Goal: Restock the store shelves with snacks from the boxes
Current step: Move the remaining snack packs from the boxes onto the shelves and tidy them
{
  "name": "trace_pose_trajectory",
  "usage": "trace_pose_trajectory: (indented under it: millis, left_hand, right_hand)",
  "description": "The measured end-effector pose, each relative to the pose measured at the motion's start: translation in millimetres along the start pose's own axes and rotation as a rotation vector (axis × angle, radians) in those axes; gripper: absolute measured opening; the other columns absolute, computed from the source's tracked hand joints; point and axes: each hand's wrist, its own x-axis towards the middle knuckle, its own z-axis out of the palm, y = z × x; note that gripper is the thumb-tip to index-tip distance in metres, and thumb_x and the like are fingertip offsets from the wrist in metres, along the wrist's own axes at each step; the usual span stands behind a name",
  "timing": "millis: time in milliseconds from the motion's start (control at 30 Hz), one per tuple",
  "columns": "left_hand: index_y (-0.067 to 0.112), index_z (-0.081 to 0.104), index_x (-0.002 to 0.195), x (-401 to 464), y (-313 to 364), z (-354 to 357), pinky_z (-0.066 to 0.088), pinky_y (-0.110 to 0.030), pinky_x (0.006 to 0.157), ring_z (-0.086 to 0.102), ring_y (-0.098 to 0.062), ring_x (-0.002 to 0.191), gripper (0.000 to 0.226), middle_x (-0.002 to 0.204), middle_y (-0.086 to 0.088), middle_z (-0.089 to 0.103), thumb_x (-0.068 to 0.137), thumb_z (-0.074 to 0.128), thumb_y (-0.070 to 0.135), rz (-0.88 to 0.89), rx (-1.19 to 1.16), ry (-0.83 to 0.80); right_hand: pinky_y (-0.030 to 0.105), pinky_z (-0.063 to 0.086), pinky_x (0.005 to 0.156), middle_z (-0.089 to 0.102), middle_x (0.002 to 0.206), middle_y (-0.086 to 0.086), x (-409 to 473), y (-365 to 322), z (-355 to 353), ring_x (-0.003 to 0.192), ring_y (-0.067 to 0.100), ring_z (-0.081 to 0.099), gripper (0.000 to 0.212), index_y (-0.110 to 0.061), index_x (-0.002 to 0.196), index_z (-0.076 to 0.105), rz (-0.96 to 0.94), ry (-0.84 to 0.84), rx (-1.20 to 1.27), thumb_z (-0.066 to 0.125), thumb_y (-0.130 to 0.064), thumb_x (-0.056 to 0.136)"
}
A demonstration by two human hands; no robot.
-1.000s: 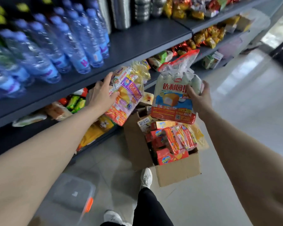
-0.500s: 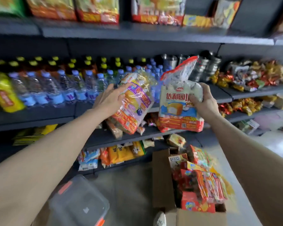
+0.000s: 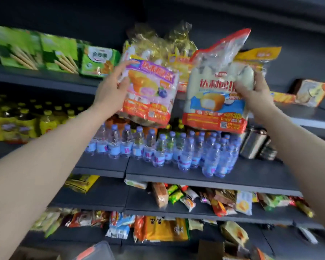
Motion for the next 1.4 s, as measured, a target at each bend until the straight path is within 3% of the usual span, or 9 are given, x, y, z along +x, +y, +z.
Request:
trace_pose_trajectory:
  millis: [167,333,467,567,800,1000,1067,1167,1400]
  left_hand:
    - [0.070,0.040,0.126,34,-5,-34,0.054,-0.041,0.093,0.059,-0.008,0.109,0.047,0.141,0.016,0.049,0.105,0.038,0.027,-0.070,-0.104,0.229]
    - [0.055,0.042,0.136,54,-19,-46,0.059,-0.043,0.084,0.063,-0.003,0.099,0.042,0.120,0.026,0.050,0.106,0.038,0.026,-0.126,-0.117,0.304]
    - [0.051,0.043,0.137,62,-33,-44,0.059,-0.040,0.084,0.061,0.003,0.099,0.041,0.111,0.035,0.049,0.106,0.039,0.025,-0.121,-0.098,0.317]
    - [0.051,0.043,0.138,67,-42,-43,0.059,-0.046,0.082,0.063,-0.003,0.102,0.041,0.110,0.037,0.050,0.106,0.039,0.025,-0.118,-0.071,0.320]
    - [0.051,0.041,0.140,84,-64,-38,0.060,-0.045,0.084,0.061,-0.002,0.108,0.041,0.126,0.029,0.049,0.106,0.040,0.028,-0.147,-0.088,0.339]
    - [0.055,0.041,0.137,97,-73,-34,0.056,-0.054,0.087,0.061,-0.014,0.116,0.041,0.139,0.020,0.051,0.106,0.042,0.029,-0.101,-0.118,0.362]
    - [0.054,0.042,0.138,102,-73,-34,0.058,-0.052,0.085,0.062,-0.012,0.113,0.041,0.137,0.021,0.051,0.106,0.042,0.027,-0.091,-0.139,0.370]
    - [0.051,0.042,0.139,105,-75,-31,0.059,-0.043,0.083,0.062,-0.007,0.112,0.041,0.133,0.027,0.051,0.107,0.041,0.026,-0.083,-0.150,0.369]
    - [0.052,0.044,0.138,106,-78,-13,0.060,-0.035,0.074,0.063,-0.008,0.109,0.040,0.129,0.025,0.052,0.107,0.041,0.026,-0.083,-0.227,0.302]
  right_hand:
    - [0.018,0.055,0.066,0.063,0.107,-0.012,72,-30,60,0.080,-0.010,0.066,0.040,-0.025,0.132,0.047,-0.127,0.042,0.126,0.064,-0.027,0.095]
    - [0.036,0.056,0.089,0.065,0.111,-0.009,121,-30,140,0.101,0.012,0.064,0.048,-0.034,0.131,0.048,-0.225,-0.025,0.061,0.066,-0.039,0.087]
    - [0.010,0.048,0.077,0.056,0.113,-0.013,147,-21,198,0.092,0.004,0.058,0.048,-0.028,0.138,0.045,-0.279,-0.109,0.044,0.064,-0.032,0.094]
    - [0.027,0.052,0.080,0.058,0.115,-0.009,159,-18,235,0.097,0.011,0.061,0.047,-0.028,0.138,0.043,-0.292,-0.158,0.083,0.064,-0.028,0.096]
    - [0.034,0.049,0.087,0.055,0.114,-0.010,199,-10,275,0.103,0.016,0.058,0.047,-0.021,0.132,0.041,-0.300,-0.121,0.144,0.066,-0.033,0.095]
    - [0.041,0.045,0.101,0.054,0.126,0.005,204,-7,298,0.114,0.023,0.054,0.046,-0.016,0.137,0.037,-0.375,-0.053,0.264,0.057,-0.031,0.099]
    - [0.037,0.038,0.106,0.045,0.140,0.013,200,-5,307,0.124,0.027,0.047,0.052,-0.020,0.148,0.030,-0.379,-0.106,0.177,0.053,-0.031,0.102]
    - [0.034,0.036,0.097,0.031,0.150,0.019,189,7,322,0.127,0.037,0.044,0.055,-0.021,0.154,0.024,-0.328,-0.195,0.021,0.048,-0.026,0.104]
    - [0.041,0.039,0.108,0.037,0.147,0.017,188,3,308,0.133,0.033,0.039,0.059,-0.018,0.149,0.035,-0.566,-0.040,-0.248,0.053,-0.005,0.095]
